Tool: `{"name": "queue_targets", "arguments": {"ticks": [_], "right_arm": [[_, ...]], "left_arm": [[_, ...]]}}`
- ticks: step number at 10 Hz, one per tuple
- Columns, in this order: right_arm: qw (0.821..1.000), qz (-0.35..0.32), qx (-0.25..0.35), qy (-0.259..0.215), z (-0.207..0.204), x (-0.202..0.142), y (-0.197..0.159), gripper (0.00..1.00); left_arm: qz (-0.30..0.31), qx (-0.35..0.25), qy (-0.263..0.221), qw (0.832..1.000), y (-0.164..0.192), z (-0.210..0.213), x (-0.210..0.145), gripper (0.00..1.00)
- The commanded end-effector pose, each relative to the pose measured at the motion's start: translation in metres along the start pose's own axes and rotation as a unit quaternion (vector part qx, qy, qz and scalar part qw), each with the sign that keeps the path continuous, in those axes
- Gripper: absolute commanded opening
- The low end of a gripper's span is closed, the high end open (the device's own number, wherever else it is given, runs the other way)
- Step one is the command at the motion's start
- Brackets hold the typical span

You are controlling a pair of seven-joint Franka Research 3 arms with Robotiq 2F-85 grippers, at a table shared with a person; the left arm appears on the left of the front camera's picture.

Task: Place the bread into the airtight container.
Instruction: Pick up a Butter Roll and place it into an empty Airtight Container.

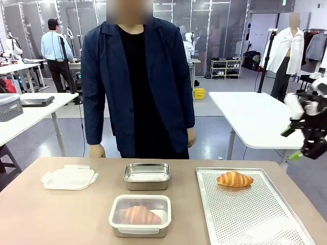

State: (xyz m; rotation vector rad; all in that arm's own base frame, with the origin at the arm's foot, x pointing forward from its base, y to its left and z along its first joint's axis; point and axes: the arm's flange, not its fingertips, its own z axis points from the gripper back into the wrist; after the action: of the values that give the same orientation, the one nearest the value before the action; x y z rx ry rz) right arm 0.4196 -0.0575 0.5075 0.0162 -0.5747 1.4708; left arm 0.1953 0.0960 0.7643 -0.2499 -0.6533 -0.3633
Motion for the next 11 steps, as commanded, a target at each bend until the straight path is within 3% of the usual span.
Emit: {"name": "queue_targets", "arguments": {"ticks": [1,2,3,4,10,11], "right_arm": [[1.000,-0.002,0.013,0.028,-0.022,0.008,-0.022,1.00],[0.999,-0.010,0.016,0.028,-0.035,0.010,-0.024,1.00],[0.998,-0.009,0.013,0.057,-0.049,0.008,-0.024,1.00],[1.000,0.008,0.016,0.013,-0.033,0.009,-0.016,1.00],[1.000,0.008,0.012,0.019,-0.033,0.011,-0.018,1.00],[0.999,0.022,0.037,0.026,-0.047,0.022,-0.025,1.00]], "left_arm": [[-0.008,-0.003,0.002,1.000,-0.001,0.002,0.001,1.00],[-0.008,-0.003,0.002,1.000,-0.001,0.002,0.001,1.00],[-0.008,-0.003,0.002,1.000,-0.001,0.002,0.001,1.00],[-0.008,-0.003,0.002,1.000,-0.001,0.002,0.001,1.00],[-0.008,-0.003,0.002,1.000,-0.001,0.002,0.001,1.00],[-0.008,-0.003,0.002,1.000,-0.001,0.002,0.001,1.00]]}}
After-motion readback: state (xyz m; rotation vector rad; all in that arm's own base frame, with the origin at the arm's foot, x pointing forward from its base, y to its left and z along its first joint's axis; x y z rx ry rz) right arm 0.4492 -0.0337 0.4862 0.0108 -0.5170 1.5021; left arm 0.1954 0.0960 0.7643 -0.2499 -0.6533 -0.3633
